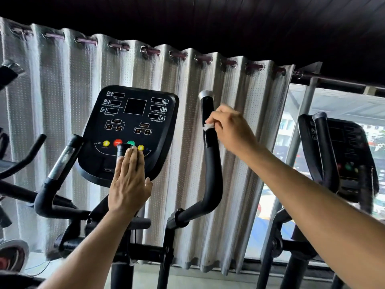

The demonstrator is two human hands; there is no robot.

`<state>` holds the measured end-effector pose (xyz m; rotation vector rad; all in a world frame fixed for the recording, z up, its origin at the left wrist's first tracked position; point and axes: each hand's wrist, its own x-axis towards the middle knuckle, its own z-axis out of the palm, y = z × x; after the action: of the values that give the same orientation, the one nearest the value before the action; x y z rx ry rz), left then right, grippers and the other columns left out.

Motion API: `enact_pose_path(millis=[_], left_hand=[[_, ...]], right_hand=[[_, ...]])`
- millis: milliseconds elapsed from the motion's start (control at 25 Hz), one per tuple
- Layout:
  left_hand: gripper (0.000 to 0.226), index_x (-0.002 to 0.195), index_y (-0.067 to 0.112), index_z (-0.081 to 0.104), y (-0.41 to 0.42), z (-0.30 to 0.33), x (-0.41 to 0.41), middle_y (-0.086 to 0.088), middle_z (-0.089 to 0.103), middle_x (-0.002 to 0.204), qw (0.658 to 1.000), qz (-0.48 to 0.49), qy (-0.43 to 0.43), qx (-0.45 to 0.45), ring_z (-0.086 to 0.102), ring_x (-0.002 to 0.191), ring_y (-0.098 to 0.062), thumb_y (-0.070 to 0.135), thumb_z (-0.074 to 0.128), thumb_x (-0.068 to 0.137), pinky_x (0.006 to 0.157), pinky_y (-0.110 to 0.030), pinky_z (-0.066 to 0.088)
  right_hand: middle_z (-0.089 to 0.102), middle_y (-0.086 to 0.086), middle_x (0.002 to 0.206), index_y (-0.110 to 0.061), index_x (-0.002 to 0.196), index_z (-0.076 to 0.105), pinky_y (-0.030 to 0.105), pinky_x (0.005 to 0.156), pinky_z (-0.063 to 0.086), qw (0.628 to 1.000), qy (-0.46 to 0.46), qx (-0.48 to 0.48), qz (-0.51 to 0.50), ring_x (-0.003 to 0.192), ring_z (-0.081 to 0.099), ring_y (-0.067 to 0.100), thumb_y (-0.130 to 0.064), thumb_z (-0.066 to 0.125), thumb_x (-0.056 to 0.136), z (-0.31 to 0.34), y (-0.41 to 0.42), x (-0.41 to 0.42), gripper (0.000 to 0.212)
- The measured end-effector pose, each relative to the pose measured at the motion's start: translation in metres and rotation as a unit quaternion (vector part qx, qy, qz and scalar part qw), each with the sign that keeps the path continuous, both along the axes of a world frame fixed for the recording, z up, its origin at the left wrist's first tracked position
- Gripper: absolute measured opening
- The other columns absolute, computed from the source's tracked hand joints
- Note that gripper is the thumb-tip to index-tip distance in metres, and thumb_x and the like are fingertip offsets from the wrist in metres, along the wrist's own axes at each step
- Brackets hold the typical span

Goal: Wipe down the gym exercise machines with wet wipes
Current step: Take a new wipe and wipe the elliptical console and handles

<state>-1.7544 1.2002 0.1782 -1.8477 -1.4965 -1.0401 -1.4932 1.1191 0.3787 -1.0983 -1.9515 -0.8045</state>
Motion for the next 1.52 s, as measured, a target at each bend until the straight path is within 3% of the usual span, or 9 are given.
enact_pose_path(millis=[160, 360, 520, 640, 760, 840, 1000, 1280, 1520], left_hand=[[0.096, 0.161, -0.004, 0.023, -0.001, 0.0, 0.0, -0.022, 0.023, 0.168, 1.0, 0.002, 0.0, 0.005, 0.012, 0.16, -0.031, 0.024, 0.073, 0.084, 0.13, -0.049, 0.014], [0.096, 0.161, -0.004, 0.021, -0.004, 0.001, 0.0, -0.022, 0.021, 0.169, 1.0, -0.001, -0.001, 0.001, 0.011, 0.16, -0.03, 0.026, 0.072, 0.086, 0.13, -0.049, 0.014], [0.092, 0.161, -0.005, 0.02, -0.001, 0.0, 0.0, -0.023, 0.02, 0.169, 1.0, -0.002, 0.003, 0.002, 0.011, 0.16, -0.031, 0.029, 0.067, 0.089, 0.13, -0.049, 0.014], [0.087, 0.16, -0.006, 0.02, 0.0, -0.001, -0.001, -0.024, 0.019, 0.169, 1.0, 0.003, 0.007, 0.007, 0.011, 0.16, -0.031, 0.034, 0.052, 0.09, 0.13, -0.049, 0.013], [0.087, 0.16, -0.006, 0.021, -0.001, -0.001, -0.001, -0.024, 0.02, 0.169, 1.0, 0.001, 0.005, 0.006, 0.012, 0.16, -0.031, 0.029, 0.06, 0.09, 0.13, -0.048, 0.013], [0.086, 0.16, -0.006, 0.022, -0.002, -0.001, -0.002, -0.023, 0.021, 0.169, 1.0, -0.003, 0.002, 0.007, 0.013, 0.16, -0.031, 0.027, 0.06, 0.09, 0.13, -0.048, 0.014], [0.084, 0.159, -0.007, 0.024, 0.001, -0.002, -0.002, -0.024, 0.022, 0.168, 1.0, -0.008, 0.0, 0.011, 0.014, 0.16, -0.031, 0.032, 0.049, 0.089, 0.13, -0.049, 0.016], [0.09, 0.159, -0.007, 0.024, -0.003, 0.0, -0.002, -0.023, 0.025, 0.167, 1.0, -0.013, -0.006, -0.001, 0.014, 0.16, -0.031, 0.023, 0.067, 0.087, 0.13, -0.049, 0.015], [0.09, 0.16, -0.007, 0.022, -0.003, 0.0, -0.003, -0.023, 0.023, 0.168, 1.0, -0.018, -0.007, -0.009, 0.012, 0.16, -0.031, 0.024, 0.068, 0.088, 0.13, -0.049, 0.014]], right_hand=[[0.064, 0.002, 0.094, -0.004, 0.093, 0.075, 0.01, 0.077, 0.045, 0.995, 0.068, 0.019, 0.074, 0.08, 0.063, 0.009, 0.016, 0.058, 0.088, -0.062, -0.039, 0.007, 0.027], [0.068, 0.003, 0.102, -0.004, 0.104, 0.077, 0.037, 0.082, 0.057, 0.989, 0.11, 0.004, 0.094, 0.095, 0.069, 0.019, 0.011, 0.062, 0.091, -0.121, -0.08, 0.011, 0.025], [0.068, 0.0, 0.103, -0.007, 0.103, 0.077, 0.036, 0.084, 0.056, 0.993, 0.034, -0.053, 0.1, 0.097, 0.067, 0.018, 0.007, 0.067, 0.09, -0.131, -0.103, 0.022, 0.022], [0.069, -0.001, 0.098, -0.01, 0.101, 0.077, 0.034, 0.079, 0.053, 0.993, -0.055, -0.041, 0.095, 0.089, 0.062, 0.019, -0.004, 0.069, 0.09, -0.07, -0.087, 0.022, 0.014], [0.071, 0.005, 0.098, -0.006, 0.105, 0.076, 0.032, 0.072, 0.051, 0.988, -0.155, 0.024, 0.011, 0.087, 0.054, 0.02, -0.014, 0.065, 0.093, 0.006, -0.045, 0.005, 0.018], [0.067, 0.007, 0.099, -0.004, 0.108, 0.075, 0.036, 0.076, 0.057, 0.977, -0.208, -0.019, -0.041, 0.087, 0.05, 0.018, -0.014, 0.06, 0.098, 0.022, -0.024, -0.01, 0.02], [0.054, -0.001, 0.1, -0.009, 0.102, 0.072, 0.033, 0.082, 0.056, 0.957, -0.258, -0.094, -0.095, 0.088, 0.048, 0.017, -0.011, 0.057, 0.102, 0.002, -0.024, -0.02, 0.016], [0.052, 0.004, 0.109, -0.009, 0.091, 0.067, 0.027, 0.068, 0.059, 0.94, -0.298, -0.126, -0.109, 0.088, 0.046, 0.018, -0.001, 0.06, 0.091, -0.071, -0.09, -0.021, 0.011], [0.054, 0.0, 0.103, -0.011, 0.096, 0.068, 0.022, 0.062, 0.057, 0.938, -0.307, -0.154, -0.036, 0.089, 0.045, 0.014, -0.001, 0.063, 0.091, -0.116, -0.118, -0.015, 0.012]])
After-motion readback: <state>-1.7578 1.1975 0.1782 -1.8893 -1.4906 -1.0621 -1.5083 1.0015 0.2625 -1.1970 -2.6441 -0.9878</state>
